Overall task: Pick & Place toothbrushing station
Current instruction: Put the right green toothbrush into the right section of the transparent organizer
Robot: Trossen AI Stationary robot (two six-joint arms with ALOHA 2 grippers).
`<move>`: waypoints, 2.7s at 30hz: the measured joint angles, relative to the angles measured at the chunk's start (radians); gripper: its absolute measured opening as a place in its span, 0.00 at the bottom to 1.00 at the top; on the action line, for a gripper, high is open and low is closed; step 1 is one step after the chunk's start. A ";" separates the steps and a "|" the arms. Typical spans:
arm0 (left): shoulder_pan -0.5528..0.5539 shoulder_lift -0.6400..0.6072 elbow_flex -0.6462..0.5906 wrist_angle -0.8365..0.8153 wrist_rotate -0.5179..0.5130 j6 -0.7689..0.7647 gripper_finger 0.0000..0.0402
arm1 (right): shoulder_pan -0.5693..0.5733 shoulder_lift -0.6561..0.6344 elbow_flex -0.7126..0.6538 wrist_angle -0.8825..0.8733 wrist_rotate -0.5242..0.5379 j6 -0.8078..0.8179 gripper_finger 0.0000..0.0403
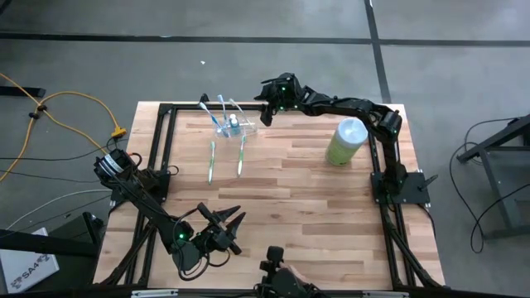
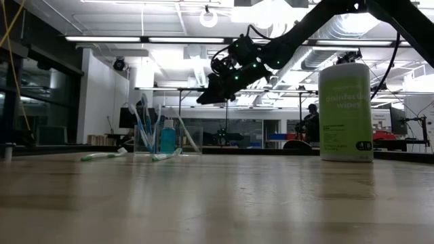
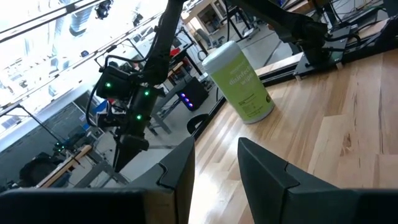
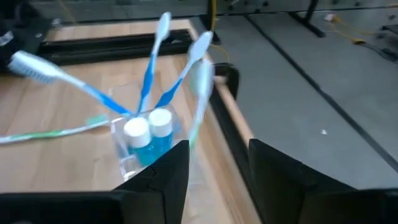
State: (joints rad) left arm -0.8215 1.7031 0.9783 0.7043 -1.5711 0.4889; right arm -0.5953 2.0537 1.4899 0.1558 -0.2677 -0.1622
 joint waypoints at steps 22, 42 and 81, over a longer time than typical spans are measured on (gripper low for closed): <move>0.002 0.000 0.000 0.000 -0.001 -0.008 0.29 | 0.090 -0.106 0.000 -0.205 0.010 -0.001 0.38; 0.245 0.000 -0.005 -0.002 -0.001 -0.128 0.29 | 0.258 -0.457 0.000 -1.054 0.478 0.170 0.38; 1.082 -0.159 -0.165 -0.860 1.381 -1.224 0.29 | 0.662 -0.640 0.000 -1.280 0.550 0.508 0.38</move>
State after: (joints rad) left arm 0.2606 1.5436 0.8135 -0.1558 -0.1898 -0.7349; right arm 0.0667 1.4132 1.4895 -1.1240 0.2826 0.3459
